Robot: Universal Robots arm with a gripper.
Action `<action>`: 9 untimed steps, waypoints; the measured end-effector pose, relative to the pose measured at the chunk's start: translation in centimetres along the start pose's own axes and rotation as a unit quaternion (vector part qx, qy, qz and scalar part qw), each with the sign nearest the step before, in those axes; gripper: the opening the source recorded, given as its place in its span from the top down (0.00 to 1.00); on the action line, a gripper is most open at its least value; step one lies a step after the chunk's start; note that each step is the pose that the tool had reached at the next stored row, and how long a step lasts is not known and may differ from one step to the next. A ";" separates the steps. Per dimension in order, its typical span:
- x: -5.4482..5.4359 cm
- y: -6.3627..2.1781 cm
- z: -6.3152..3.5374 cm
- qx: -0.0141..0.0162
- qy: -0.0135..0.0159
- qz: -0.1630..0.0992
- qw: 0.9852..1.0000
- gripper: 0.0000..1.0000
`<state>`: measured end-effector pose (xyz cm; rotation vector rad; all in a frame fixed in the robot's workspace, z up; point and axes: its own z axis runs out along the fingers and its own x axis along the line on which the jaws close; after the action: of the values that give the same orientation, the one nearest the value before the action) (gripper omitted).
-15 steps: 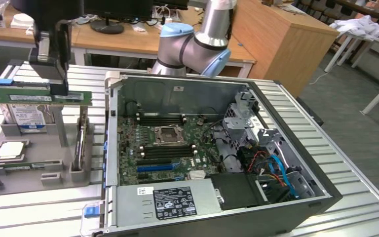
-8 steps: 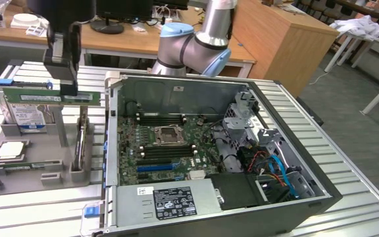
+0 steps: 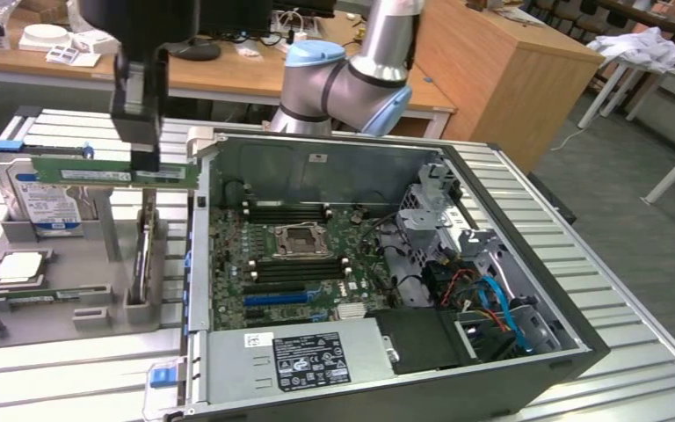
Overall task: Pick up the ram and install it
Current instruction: 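Pick up the ram and move it above insertion slot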
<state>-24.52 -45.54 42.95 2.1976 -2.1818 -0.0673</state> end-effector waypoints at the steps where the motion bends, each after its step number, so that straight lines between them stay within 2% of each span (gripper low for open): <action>1: 0.0 -0.23 -0.02 0.000 0.000 0.000 1.000 0.88; 9: 0.0 -1.98 -0.12 -0.002 0.000 0.000 1.000 0.88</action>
<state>-22.54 -45.54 42.95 2.1956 -2.1798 -0.0714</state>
